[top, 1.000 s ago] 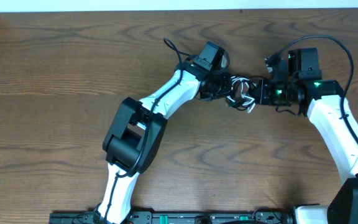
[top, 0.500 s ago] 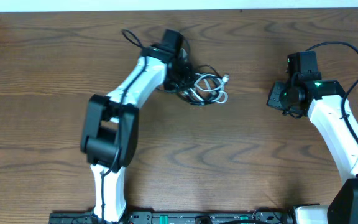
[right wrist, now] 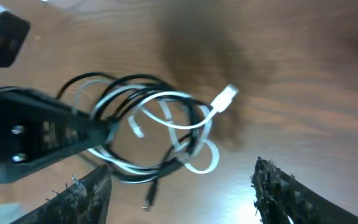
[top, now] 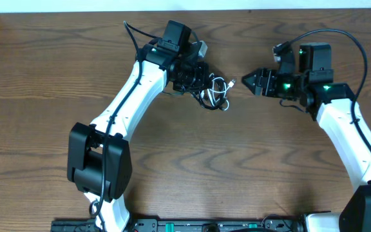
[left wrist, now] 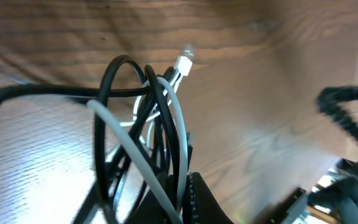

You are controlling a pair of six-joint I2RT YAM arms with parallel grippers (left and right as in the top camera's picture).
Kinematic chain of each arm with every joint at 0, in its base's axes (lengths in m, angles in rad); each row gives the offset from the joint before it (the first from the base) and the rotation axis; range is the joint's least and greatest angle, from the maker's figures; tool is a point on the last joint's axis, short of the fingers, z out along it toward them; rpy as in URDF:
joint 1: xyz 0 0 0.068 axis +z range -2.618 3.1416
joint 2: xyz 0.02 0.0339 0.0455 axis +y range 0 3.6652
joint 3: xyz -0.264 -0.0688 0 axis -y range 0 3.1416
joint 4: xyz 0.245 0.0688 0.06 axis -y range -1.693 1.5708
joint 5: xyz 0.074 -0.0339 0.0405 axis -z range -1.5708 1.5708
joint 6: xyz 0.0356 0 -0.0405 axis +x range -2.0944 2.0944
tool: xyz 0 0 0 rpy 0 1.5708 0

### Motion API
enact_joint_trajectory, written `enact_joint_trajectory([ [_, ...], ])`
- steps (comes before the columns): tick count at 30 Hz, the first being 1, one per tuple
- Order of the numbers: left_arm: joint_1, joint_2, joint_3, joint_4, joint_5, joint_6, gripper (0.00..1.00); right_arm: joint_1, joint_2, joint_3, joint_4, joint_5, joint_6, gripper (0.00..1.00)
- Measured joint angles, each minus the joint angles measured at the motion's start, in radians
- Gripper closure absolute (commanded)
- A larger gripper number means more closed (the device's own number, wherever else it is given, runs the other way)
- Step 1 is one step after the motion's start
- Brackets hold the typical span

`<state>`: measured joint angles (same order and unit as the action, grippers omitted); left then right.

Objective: Untangle cables

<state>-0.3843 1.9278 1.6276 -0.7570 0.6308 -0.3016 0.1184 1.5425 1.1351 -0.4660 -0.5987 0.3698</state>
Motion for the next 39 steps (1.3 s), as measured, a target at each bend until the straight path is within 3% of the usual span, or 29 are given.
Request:
enact_joint_trajectory([
  [6,0.003,-0.008,0.000,-0.002,0.041,0.015,0.92,0.068,0.014,0.000,0.037,-0.003,0.196,0.48],
  [14,-0.011,-0.011,0.000,-0.002,0.068,0.015,0.92,0.135,0.121,-0.001,0.166,-0.020,0.404,0.58],
  [22,-0.011,-0.011,0.000,-0.002,0.071,0.013,0.92,0.161,0.179,-0.001,0.261,-0.039,0.516,0.62],
  [39,-0.006,-0.011,0.000,-0.005,0.075,0.006,0.93,0.195,0.326,-0.002,0.562,-0.053,0.603,0.65],
])
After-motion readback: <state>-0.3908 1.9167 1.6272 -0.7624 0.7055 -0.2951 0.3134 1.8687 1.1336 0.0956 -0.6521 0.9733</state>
